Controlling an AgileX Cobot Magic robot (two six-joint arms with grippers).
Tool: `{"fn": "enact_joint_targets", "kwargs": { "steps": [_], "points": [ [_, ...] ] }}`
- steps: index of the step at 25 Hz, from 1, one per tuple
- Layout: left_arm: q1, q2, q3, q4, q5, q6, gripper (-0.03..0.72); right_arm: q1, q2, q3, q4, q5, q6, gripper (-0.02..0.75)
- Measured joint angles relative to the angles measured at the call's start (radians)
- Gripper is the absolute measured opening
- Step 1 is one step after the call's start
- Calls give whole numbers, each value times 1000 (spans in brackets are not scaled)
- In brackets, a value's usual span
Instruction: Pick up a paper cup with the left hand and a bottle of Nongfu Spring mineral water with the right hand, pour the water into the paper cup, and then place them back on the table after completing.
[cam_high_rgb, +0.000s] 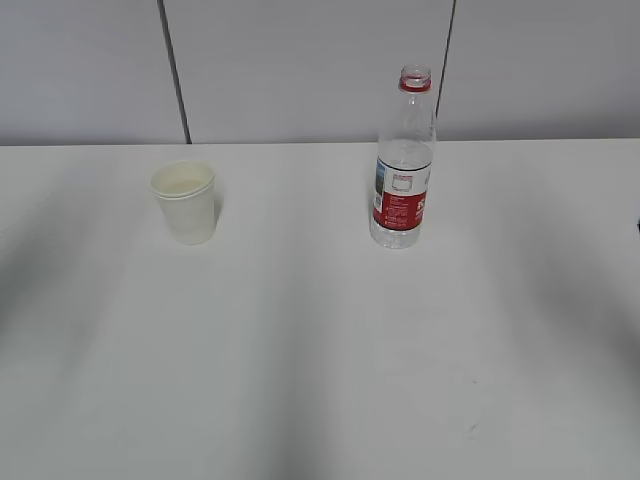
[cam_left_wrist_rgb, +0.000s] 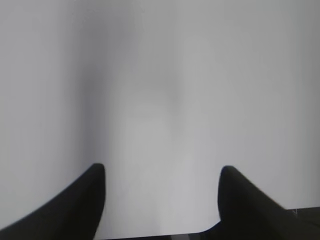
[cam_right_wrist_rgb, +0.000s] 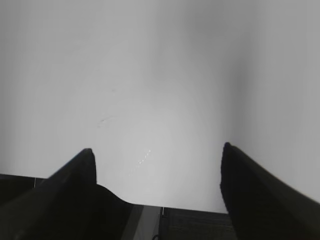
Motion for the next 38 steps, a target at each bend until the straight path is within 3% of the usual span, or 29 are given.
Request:
{"fn": "enact_joint_targets", "kwargs": {
  "steps": [22,33,38],
  "points": [
    [0,-800,330,-41,29,0,429,0,-689,341,-77,16,-16,572],
    [0,-1056,511,-53,40,0,427,0,-1050,462,-93,28,-20,572],
    [0,-1160,574,-73,41,56,426,0,-1167,484,-95,32,-23,572]
  ]
}}
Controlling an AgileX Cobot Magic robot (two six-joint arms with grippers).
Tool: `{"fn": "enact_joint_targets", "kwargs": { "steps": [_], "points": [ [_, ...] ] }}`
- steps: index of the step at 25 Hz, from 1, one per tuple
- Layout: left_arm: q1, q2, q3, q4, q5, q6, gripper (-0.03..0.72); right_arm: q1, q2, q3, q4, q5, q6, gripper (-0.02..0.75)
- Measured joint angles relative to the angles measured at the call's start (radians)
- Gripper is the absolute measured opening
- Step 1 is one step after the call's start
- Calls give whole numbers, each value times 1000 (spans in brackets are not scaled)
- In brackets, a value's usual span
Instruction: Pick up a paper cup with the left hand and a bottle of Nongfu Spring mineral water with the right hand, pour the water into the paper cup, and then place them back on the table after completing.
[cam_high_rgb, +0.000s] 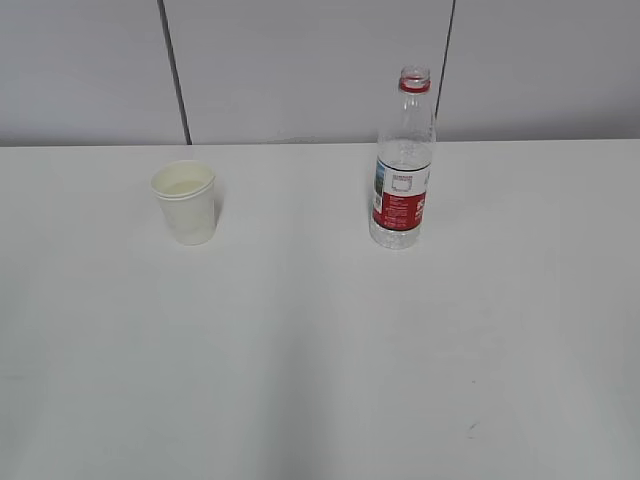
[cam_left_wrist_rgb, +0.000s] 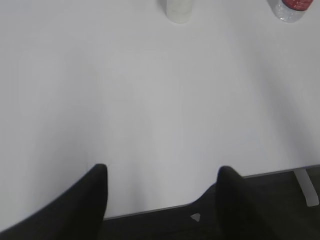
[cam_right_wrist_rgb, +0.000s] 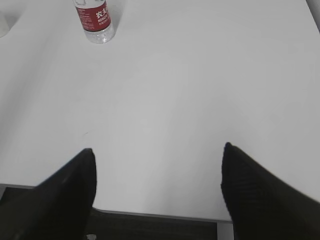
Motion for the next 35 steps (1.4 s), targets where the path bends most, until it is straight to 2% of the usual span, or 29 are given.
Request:
{"fn": "enact_joint_targets", "kwargs": {
  "steps": [8,12,25,35],
  "points": [
    [0,-69,45,0,-25,21,412,0,-6,76,0,-6,0,572],
    [0,-69,62,0,-109,22,406,0,-6,111,-4,-95,-2,572],
    [0,-69,92,14,-174,22,385,0,-6,119,-4,-112,-17,572],
    [46,-69,92,31,-174,22,363,0,-6,119,-90,-114,-18,572]
  ]
}}
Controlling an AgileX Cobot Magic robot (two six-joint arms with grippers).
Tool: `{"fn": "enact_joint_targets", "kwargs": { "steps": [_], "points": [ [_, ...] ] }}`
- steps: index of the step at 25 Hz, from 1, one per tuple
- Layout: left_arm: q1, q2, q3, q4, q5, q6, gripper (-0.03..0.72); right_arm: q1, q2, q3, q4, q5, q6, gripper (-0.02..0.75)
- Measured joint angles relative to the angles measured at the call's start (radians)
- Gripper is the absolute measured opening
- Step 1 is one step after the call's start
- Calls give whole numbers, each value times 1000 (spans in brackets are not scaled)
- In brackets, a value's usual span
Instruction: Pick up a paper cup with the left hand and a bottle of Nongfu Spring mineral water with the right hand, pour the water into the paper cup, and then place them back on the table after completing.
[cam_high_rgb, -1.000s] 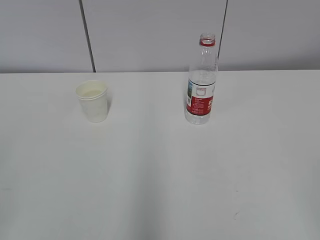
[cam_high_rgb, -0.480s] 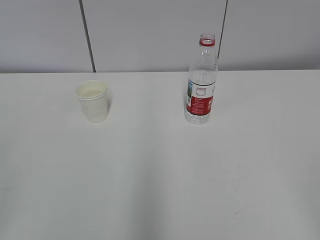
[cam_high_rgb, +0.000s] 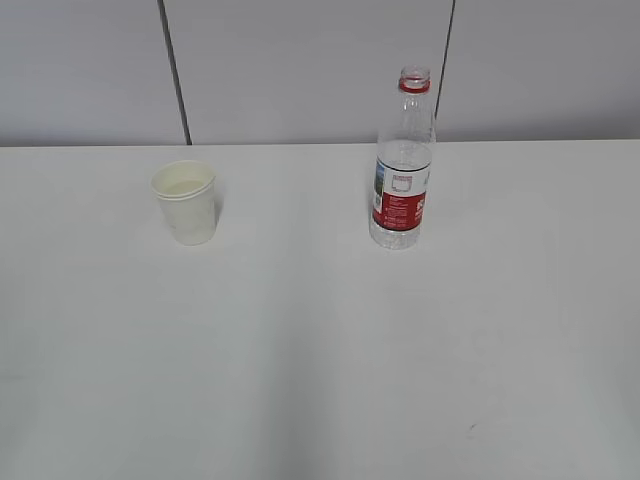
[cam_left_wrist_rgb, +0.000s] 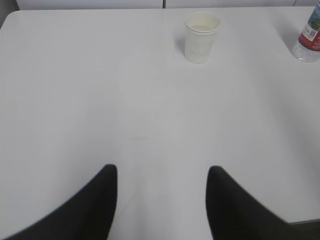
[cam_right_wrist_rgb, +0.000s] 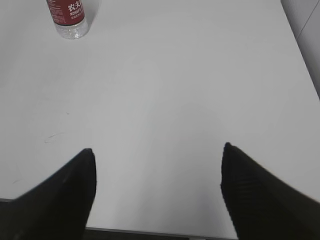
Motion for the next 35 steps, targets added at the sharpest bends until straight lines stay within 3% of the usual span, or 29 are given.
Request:
{"fn": "enact_joint_targets", "kwargs": {
  "steps": [10,35],
  "points": [
    [3,0,0,-7,0,0,357,-82,0,0,-2,-2,0,572],
    [3,0,0,-17,0,0,290,-87,0,0,0,-2,0,572]
  ]
}}
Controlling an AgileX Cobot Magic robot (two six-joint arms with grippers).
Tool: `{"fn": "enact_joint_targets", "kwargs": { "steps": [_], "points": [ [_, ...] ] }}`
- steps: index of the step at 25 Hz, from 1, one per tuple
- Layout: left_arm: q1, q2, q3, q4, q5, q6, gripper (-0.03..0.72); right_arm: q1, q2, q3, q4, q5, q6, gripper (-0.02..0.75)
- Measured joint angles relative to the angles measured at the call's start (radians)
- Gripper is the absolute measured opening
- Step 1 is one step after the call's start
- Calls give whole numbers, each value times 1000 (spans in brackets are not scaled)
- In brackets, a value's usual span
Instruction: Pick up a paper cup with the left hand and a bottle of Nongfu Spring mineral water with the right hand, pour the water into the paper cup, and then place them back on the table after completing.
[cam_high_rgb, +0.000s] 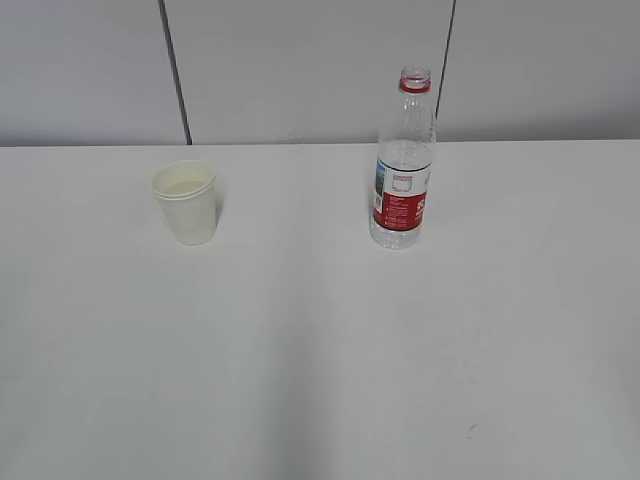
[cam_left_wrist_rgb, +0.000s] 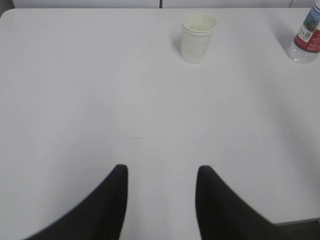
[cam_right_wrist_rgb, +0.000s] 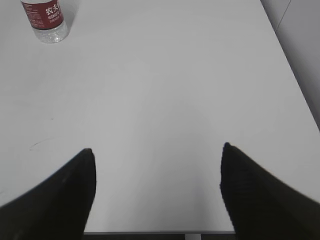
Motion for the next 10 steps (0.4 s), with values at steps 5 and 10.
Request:
{"fn": "enact_joint_targets", "kwargs": {
  "steps": [5,10],
  "points": [
    [0,0,0,-14,0,0,290,0,0,0,0,0,0,572],
    [0,0,0,-14,0,0,272,0,0,0,0,0,0,572]
  ]
}}
